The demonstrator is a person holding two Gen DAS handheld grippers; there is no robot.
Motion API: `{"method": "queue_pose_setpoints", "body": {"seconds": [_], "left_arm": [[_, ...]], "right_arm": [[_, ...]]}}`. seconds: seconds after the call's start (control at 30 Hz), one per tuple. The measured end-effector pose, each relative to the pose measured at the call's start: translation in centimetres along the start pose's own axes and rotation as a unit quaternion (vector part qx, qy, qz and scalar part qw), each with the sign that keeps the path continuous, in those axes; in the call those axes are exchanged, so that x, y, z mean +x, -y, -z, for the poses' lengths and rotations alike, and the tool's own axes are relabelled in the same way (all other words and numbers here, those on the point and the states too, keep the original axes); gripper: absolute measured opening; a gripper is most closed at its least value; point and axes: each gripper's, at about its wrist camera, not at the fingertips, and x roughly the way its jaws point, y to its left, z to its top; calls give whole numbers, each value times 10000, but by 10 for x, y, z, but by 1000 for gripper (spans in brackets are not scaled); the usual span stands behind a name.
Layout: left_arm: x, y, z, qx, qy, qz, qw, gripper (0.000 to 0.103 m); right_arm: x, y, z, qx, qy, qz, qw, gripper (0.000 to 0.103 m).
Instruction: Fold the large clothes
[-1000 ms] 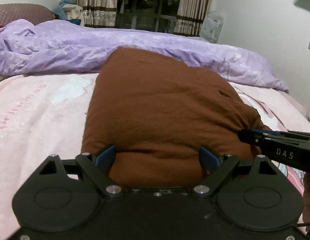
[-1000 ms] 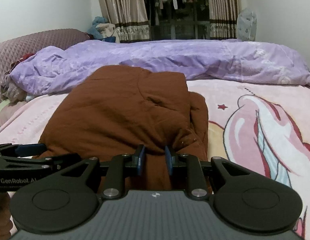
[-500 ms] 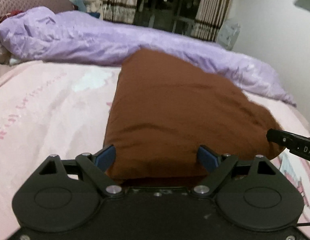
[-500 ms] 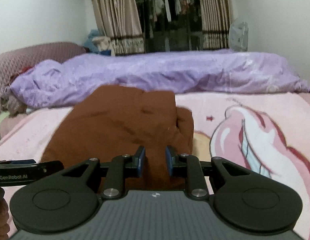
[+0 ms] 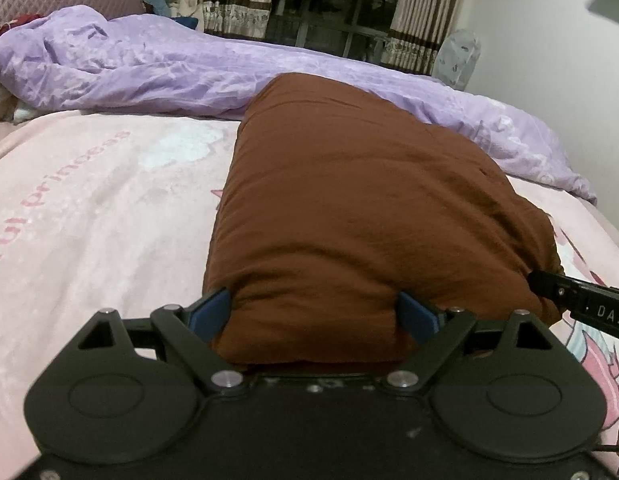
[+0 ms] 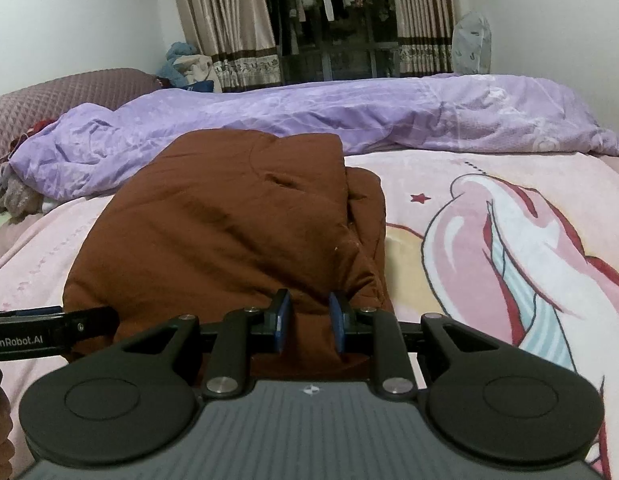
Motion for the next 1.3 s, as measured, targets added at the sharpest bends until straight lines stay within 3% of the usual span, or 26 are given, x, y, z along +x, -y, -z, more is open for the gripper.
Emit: {"method": "queue_pose_setpoints", "body": {"seconds": [0.13,0.3,0.4,0.5,0.7,0.93,1.17,1.3], "left_arm": [[-6,-1,-10,-87,-9,0,10000,90],[-16,5,-43,69,365,12,9993,89],[-11,10,-65,185,526,9,9984,89],[5,12,-79,222,441,-69,9988,89],[34,10,-73,236,51,-90,9997,90],[50,4,-63,175,-12,-186,9997,95],[47,7,-65,205,39,-196,9996,95],[19,9,-68,216,42,-240,9995,92]], "right_arm": [[-5,-2,-6,-30,52,0,10000,27],[-17,-8,-35,-96,389,-199,9990,28],[-11,-14,-55,-200,536,-219,9981,28],[7,-18,-64,-239,438,-162,9986,28],[40,-21,-54,-172,0,-97,9998,27],[58,-25,-38,-245,-193,-73,9995,26],[52,-29,-38,-319,-137,-12,9994,26],[24,-27,-47,-276,-8,-124,9995,27]]}}
